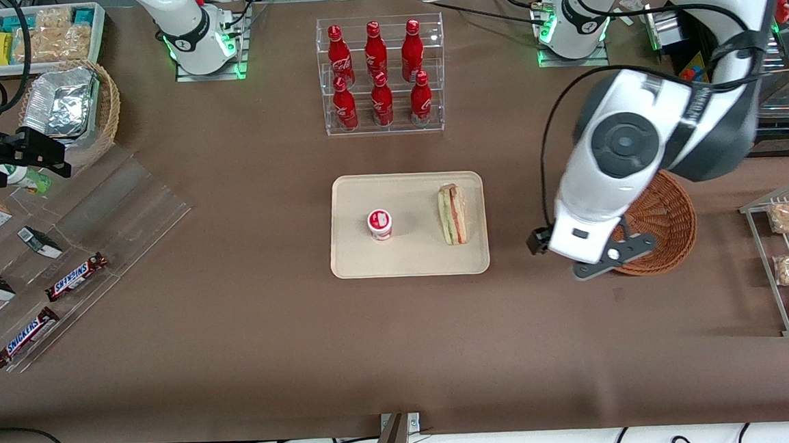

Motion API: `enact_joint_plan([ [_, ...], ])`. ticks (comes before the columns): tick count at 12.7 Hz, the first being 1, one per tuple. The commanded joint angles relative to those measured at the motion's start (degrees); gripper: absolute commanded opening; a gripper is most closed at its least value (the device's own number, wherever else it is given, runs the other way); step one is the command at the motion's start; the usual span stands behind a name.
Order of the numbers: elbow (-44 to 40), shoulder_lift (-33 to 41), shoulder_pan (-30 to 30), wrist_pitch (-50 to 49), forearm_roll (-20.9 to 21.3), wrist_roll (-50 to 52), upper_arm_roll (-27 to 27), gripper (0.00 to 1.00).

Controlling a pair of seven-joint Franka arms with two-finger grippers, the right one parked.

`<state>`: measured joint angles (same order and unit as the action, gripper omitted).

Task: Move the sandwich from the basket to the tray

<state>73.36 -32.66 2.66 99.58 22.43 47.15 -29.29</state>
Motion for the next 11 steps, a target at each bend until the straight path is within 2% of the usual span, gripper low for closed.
enact_joint_plan([
  [1,-1.65,-0.38,3.91,-1.93,-1.42,-6.69,-0.60,1.00],
  [3,-1.73,-0.38,4.98,-2.02,-3.60,-13.71,0.28,1.00],
  [7,-1.73,1.28,3.49,-2.02,-10.54,-27.24,10.89,1.00],
  [10,-1.65,1.99,0.25,-2.02,-15.03,-36.22,19.59,1.00],
  [11,-1.47,2.08,0.06,-2.02,-15.65,-38.51,20.32,1.00],
])
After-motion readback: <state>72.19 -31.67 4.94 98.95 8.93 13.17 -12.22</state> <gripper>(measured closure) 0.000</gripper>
